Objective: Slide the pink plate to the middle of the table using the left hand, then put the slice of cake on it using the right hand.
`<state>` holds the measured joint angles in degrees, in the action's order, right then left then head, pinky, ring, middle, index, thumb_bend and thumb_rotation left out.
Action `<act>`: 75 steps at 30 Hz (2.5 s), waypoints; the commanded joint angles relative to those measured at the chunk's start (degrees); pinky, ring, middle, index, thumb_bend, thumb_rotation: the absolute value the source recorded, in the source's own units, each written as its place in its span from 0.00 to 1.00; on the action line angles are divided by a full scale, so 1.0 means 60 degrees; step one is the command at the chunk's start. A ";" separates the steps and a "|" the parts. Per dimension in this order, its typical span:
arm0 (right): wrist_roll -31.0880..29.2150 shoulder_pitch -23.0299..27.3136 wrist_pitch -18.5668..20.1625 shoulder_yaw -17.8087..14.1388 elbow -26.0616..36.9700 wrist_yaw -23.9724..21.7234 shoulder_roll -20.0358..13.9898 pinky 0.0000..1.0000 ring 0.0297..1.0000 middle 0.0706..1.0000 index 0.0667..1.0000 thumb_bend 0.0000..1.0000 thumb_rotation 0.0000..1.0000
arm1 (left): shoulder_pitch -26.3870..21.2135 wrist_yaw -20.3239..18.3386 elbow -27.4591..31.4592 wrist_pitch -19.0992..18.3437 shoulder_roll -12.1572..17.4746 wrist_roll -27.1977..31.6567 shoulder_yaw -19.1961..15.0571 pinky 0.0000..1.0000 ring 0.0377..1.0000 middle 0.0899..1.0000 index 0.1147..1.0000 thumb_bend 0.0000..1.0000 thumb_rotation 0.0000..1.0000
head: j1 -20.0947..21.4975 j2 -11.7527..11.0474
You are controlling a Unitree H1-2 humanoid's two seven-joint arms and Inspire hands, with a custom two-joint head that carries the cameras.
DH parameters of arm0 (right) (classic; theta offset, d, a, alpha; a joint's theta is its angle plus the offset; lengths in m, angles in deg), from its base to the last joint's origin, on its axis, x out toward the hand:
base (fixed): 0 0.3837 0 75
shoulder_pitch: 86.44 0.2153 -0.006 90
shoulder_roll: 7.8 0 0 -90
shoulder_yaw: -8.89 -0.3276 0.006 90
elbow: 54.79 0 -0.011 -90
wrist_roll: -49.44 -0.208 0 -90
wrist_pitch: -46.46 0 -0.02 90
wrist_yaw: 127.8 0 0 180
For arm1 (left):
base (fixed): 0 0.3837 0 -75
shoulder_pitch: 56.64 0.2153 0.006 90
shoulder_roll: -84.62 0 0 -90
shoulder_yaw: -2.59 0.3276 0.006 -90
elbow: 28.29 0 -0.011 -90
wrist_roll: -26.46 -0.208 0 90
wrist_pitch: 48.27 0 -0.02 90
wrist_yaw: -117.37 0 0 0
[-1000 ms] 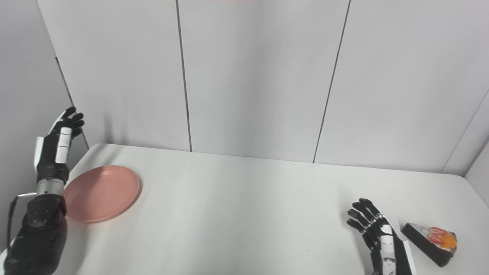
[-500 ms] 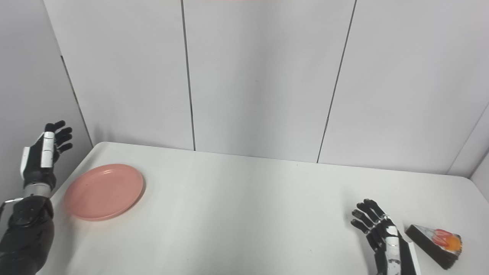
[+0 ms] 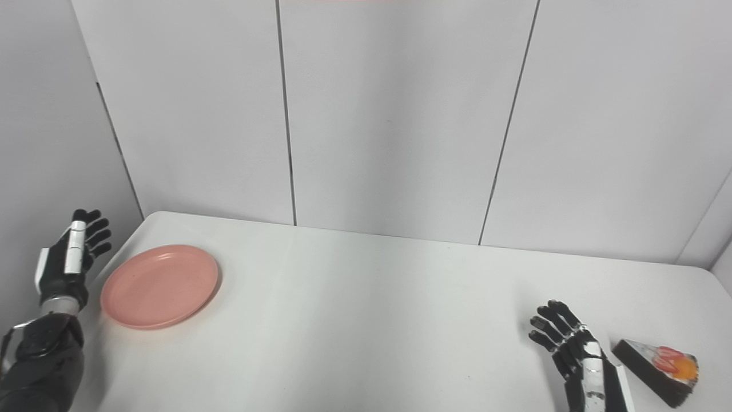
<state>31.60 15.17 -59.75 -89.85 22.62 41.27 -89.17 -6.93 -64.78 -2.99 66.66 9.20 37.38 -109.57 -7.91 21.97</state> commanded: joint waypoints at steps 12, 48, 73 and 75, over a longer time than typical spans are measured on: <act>0.0066 -0.1162 0.0178 0.0092 -0.0640 0.0020 0.0276 0.75 0.76 0.78 0.77 0.86 0.94 | -0.0012 -0.0786 0.0259 0.0323 -0.0335 0.0422 0.0136 0.77 0.79 0.80 0.78 0.83 0.86 | 0.0106 0.0079; 0.0317 -0.1305 0.0706 0.0337 0.0114 0.0313 0.0536 0.78 0.78 0.80 0.80 0.84 0.92 | 0.0729 -0.1747 0.2655 -0.0058 -0.2131 0.0482 0.1685 0.76 0.81 0.80 0.76 0.78 0.85 | 0.0637 0.0259; 0.0712 -0.1360 0.0965 0.0594 0.0569 0.0648 0.0772 0.78 0.77 0.78 0.80 0.82 0.93 | 0.1425 -0.1643 0.4093 -0.1733 -0.3972 0.0170 0.2616 0.79 0.85 0.84 0.81 0.80 0.87 | 0.1218 0.0467; 0.0768 -0.1355 0.0965 0.0630 0.0603 0.0693 0.0818 0.77 0.76 0.78 0.80 0.82 0.92 | 0.1435 -0.1732 0.4084 -0.1744 -0.4113 0.0164 0.2704 0.81 0.86 0.84 0.81 0.78 0.88 | 0.1301 0.0484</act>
<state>36.16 11.27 -55.30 -87.10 29.08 45.10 -86.55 -0.20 -74.41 22.53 56.13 -13.99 38.01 -93.94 -0.09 24.79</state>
